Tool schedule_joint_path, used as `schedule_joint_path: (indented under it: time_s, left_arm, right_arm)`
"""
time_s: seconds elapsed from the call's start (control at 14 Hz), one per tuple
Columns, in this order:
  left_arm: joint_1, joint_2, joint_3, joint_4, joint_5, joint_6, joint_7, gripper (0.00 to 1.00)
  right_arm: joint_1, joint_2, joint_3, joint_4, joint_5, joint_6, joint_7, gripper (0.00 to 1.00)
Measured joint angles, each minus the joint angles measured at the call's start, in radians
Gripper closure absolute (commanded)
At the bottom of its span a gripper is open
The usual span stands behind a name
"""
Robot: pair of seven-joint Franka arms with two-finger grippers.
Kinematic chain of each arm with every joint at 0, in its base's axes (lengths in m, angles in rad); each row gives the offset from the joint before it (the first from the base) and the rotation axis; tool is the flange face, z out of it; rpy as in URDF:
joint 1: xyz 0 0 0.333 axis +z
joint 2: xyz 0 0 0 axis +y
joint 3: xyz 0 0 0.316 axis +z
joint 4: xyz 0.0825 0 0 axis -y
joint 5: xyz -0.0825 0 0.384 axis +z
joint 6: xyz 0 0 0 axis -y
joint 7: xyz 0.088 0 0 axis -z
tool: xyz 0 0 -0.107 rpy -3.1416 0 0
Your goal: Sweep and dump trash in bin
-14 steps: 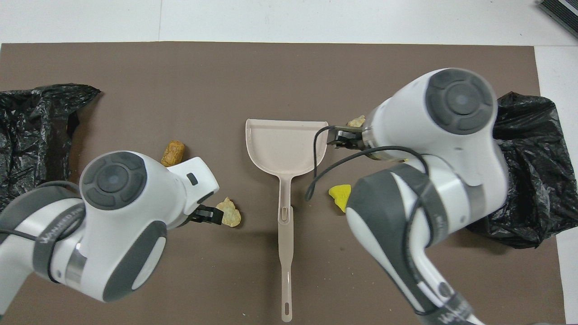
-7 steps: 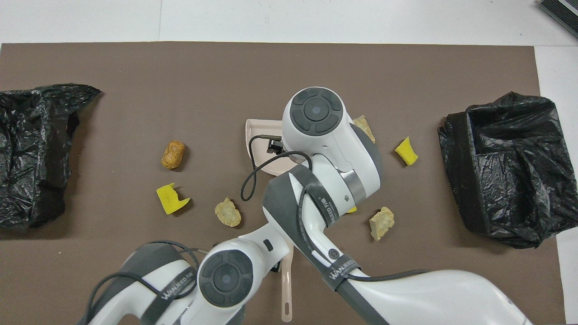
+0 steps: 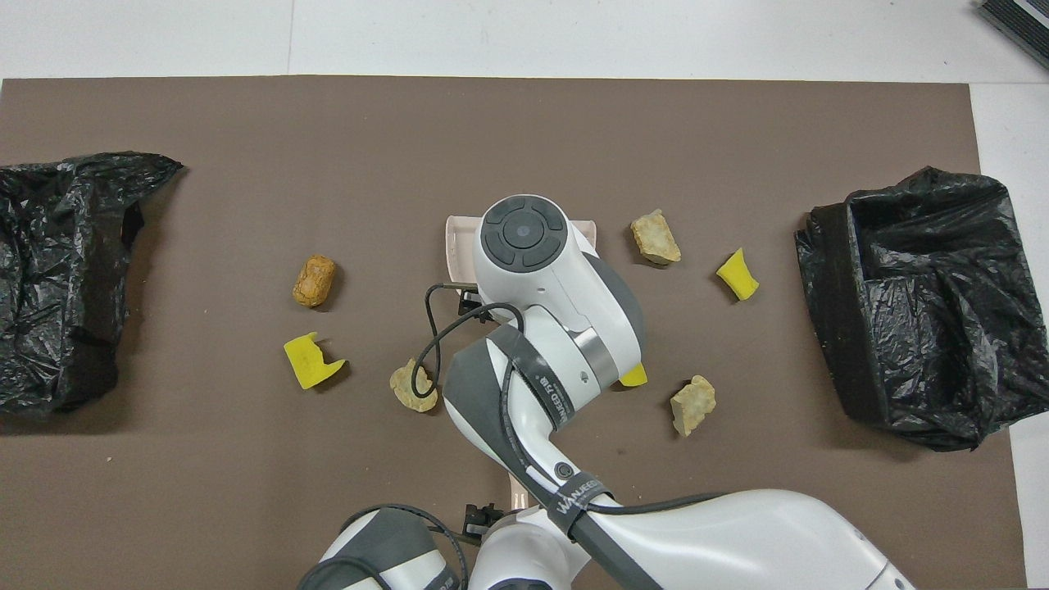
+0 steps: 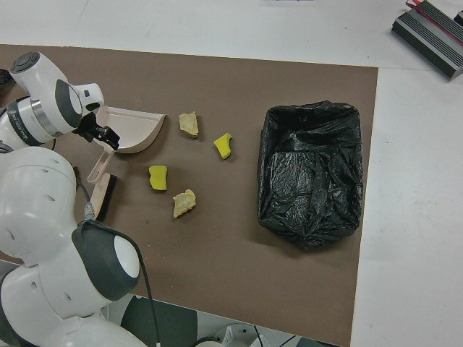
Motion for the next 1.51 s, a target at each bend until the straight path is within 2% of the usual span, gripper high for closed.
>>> schedule_joint_path:
  time_s: [0.07,0.22,0.29,0.43,0.5,0.57,0.65,0.72,0.79,0.86,0.93,1.29,1.51]
  left_arm:
    - [-0.006,0.008,0.001,0.000,0.000,0.001,-0.007,0.00]
    - [-0.011,0.024,0.001,-0.003,0.000,0.001,-0.018,0.00]
    - [-0.011,0.032,0.002,-0.003,0.000,0.002,-0.025,0.06]
    - [-0.011,0.039,0.002,-0.003,0.000,0.005,-0.039,0.65]
    - [-0.011,0.039,0.003,-0.003,0.000,0.006,-0.045,0.90]
    - [-0.011,0.040,0.004,-0.003,0.000,0.006,-0.049,1.00]
    - [-0.011,0.040,0.006,-0.003,0.000,0.006,-0.050,1.00]
    - [-0.011,0.040,0.008,-0.003,0.000,0.005,-0.051,1.00]
    - [-0.011,0.040,0.011,-0.003,0.000,0.005,-0.051,1.00]
    - [-0.010,0.040,0.015,-0.003,0.000,0.004,-0.051,1.00]
    - [-0.007,0.039,0.019,-0.003,0.000,0.002,-0.051,1.00]
    - [0.004,0.029,0.028,-0.003,0.000,-0.045,-0.051,1.00]
    - [0.017,-0.026,0.029,-0.029,0.000,-0.097,-0.039,1.00]
  right_arm:
    - [0.000,-0.014,0.000,-0.030,0.011,0.000,-0.024,0.15]
    - [0.001,-0.049,0.000,-0.096,0.033,-0.001,-0.058,0.26]
    - [0.001,-0.063,0.000,-0.119,0.035,0.000,-0.060,0.28]
    - [0.002,-0.078,0.002,-0.140,0.056,0.000,-0.060,0.30]
    - [0.003,-0.082,0.003,-0.145,0.076,0.001,-0.060,0.30]
    - [0.004,-0.085,0.003,-0.152,0.098,0.013,-0.060,0.30]
    - [0.005,-0.087,0.004,-0.164,0.114,0.045,-0.060,0.30]
    - [0.006,-0.090,0.005,-0.182,0.122,0.078,-0.060,0.37]
    - [0.006,-0.095,0.007,-0.204,0.126,0.099,-0.061,0.56]
    - [0.006,-0.100,0.009,-0.222,0.128,0.109,-0.061,0.89]
    - [0.006,-0.104,0.010,-0.233,0.129,0.114,-0.061,1.00]
    - [0.005,-0.142,0.011,-0.236,0.130,0.115,-0.062,1.00]
    - [-0.009,-0.180,0.007,-0.237,0.129,0.110,-0.161,1.00]
